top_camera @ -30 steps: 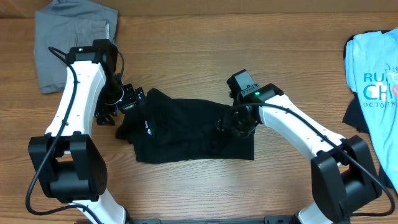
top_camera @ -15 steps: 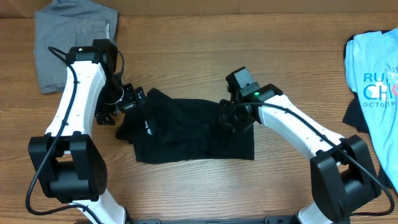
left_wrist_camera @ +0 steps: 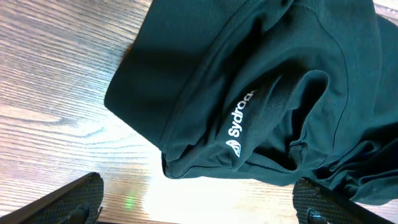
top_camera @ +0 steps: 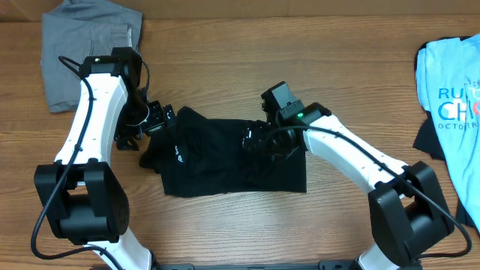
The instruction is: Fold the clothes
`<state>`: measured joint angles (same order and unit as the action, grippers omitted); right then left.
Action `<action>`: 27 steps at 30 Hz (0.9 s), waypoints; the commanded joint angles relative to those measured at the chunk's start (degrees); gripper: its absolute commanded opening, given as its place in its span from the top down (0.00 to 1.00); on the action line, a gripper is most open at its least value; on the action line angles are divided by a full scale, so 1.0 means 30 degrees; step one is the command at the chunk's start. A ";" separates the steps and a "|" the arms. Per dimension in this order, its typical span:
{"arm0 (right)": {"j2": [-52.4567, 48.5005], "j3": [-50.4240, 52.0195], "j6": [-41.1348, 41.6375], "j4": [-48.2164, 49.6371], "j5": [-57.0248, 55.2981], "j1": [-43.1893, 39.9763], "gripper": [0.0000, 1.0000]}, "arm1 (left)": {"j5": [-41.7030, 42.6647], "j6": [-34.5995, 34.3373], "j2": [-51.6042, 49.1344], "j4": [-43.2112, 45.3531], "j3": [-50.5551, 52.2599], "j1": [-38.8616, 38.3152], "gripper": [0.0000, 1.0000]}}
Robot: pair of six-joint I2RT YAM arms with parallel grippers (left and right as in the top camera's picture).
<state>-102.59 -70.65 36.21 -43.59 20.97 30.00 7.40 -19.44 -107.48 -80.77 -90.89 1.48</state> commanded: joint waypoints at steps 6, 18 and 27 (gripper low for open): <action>0.2302 -0.2761 -0.3038 -0.4262 0.0612 -0.1384 0.00 | -0.0109 0.1923 -0.0015 0.0393 -0.0080 -0.0138 0.00; 0.2084 -0.1945 -0.4495 -0.7650 -0.3337 -0.1727 0.00 | -0.1202 0.3279 -0.0306 0.1443 -0.0073 0.0597 0.00; 0.2076 -0.1945 -0.4503 -0.7519 -0.3337 -0.3038 0.00 | -0.0889 0.5224 -0.2091 0.1676 -0.0073 0.2310 0.00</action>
<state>-96.31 -76.75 23.29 -66.46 11.84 22.02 5.08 -8.25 -110.83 -76.49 -90.89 6.90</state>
